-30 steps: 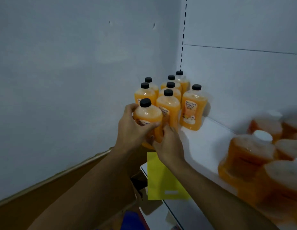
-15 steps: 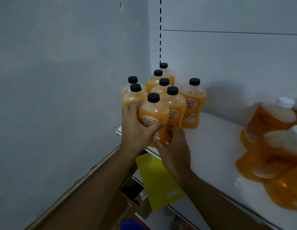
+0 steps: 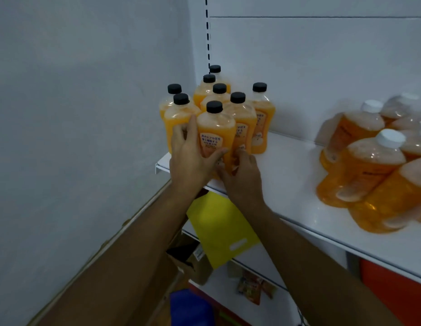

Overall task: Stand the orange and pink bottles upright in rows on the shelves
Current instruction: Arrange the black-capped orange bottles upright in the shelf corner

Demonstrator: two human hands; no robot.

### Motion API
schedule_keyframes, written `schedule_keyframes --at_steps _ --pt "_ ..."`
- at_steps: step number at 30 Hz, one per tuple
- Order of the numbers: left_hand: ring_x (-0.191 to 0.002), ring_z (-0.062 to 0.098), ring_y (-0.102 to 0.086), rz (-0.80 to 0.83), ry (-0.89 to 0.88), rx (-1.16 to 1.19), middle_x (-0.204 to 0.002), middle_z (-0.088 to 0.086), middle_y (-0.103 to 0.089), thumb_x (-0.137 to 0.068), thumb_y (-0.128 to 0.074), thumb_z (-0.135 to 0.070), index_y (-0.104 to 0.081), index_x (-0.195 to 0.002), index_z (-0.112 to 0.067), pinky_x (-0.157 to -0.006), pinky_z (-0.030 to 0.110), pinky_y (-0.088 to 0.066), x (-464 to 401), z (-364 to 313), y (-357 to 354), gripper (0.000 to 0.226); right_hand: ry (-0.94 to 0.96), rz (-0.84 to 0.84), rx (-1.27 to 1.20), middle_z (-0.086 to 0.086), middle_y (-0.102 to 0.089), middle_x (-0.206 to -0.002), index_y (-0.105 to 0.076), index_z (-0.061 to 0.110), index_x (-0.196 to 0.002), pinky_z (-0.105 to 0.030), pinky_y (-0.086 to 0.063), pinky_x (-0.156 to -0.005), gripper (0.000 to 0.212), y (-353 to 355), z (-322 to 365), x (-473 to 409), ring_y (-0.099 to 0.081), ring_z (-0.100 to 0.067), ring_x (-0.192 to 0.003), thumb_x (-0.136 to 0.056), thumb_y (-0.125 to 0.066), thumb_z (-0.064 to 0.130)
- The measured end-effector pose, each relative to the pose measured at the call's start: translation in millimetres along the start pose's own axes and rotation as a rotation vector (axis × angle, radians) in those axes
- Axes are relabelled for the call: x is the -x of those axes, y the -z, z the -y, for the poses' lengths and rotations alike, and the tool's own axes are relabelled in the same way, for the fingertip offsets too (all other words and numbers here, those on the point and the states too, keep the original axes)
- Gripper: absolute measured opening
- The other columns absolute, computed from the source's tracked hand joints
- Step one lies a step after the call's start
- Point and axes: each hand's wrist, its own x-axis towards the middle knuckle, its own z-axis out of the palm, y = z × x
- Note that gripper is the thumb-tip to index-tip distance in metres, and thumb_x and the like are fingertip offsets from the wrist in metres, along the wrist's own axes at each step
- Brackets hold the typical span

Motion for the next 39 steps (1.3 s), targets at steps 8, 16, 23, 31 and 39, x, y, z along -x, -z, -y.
schedule_keyframes --at_steps 8,16,23,31,39 --pt "-0.124 0.026 -0.047 -0.036 0.094 -0.005 -0.136 0.008 -0.044 -0.088 -0.06 -0.05 -0.031 -0.145 -0.016 -0.092 0.046 -0.05 64.7 -16.5 12.4 0.072 0.013 0.109 0.002 -0.012 -0.049 -0.124 -0.044 0.011 -0.134 -0.038 -0.047 -0.084 0.06 36.7 2.4 25.2 -0.055 -0.027 -0.106 -0.087 -0.067 0.039" --pt "-0.11 0.019 -0.056 0.142 -0.206 0.025 -0.118 0.0 -0.064 -0.09 -0.049 -0.054 -0.062 -0.118 -0.016 -0.091 0.04 -0.047 170.1 -136.1 -3.3 0.049 0.127 0.057 0.109 -0.008 -0.056 -0.123 -0.052 0.01 -0.128 -0.041 -0.049 -0.083 0.048 177.2 -32.7 137.1 -0.059 -0.024 -0.105 -0.091 -0.063 0.038" --pt "-0.124 0.019 -0.051 0.435 -0.362 0.175 -0.134 0.001 -0.058 -0.087 -0.05 -0.056 -0.057 -0.131 -0.018 -0.104 0.04 -0.042 273.1 -298.6 -73.6 0.058 0.011 -0.127 0.306 -0.004 -0.057 -0.125 -0.052 0.013 -0.128 -0.037 -0.05 -0.087 0.045 376.9 -98.7 244.4 -0.057 -0.02 -0.109 -0.092 -0.058 0.04" --pt "-0.132 0.016 -0.044 0.644 -0.484 0.305 -0.146 -0.005 -0.047 -0.093 -0.056 -0.048 -0.047 -0.14 -0.027 -0.111 0.039 -0.035 339.3 -436.1 -153.2 0.053 -0.185 -0.312 0.539 -0.002 -0.05 -0.137 -0.048 0.014 -0.134 -0.034 -0.039 -0.1 0.049 543.4 -157.4 317.3 -0.041 -0.019 -0.128 -0.092 -0.06 0.035" --pt "-0.133 0.018 -0.043 0.842 -0.637 0.438 -0.147 -0.002 -0.045 -0.09 -0.061 -0.043 -0.043 -0.143 -0.023 -0.111 0.043 -0.036 355.8 -544.4 -264.9 0.059 -0.353 -0.417 0.838 -0.019 -0.042 -0.144 -0.05 0.006 -0.132 -0.047 -0.031 -0.109 0.056 664.8 -233.2 326.0 -0.035 -0.037 -0.134 -0.082 -0.062 0.031"
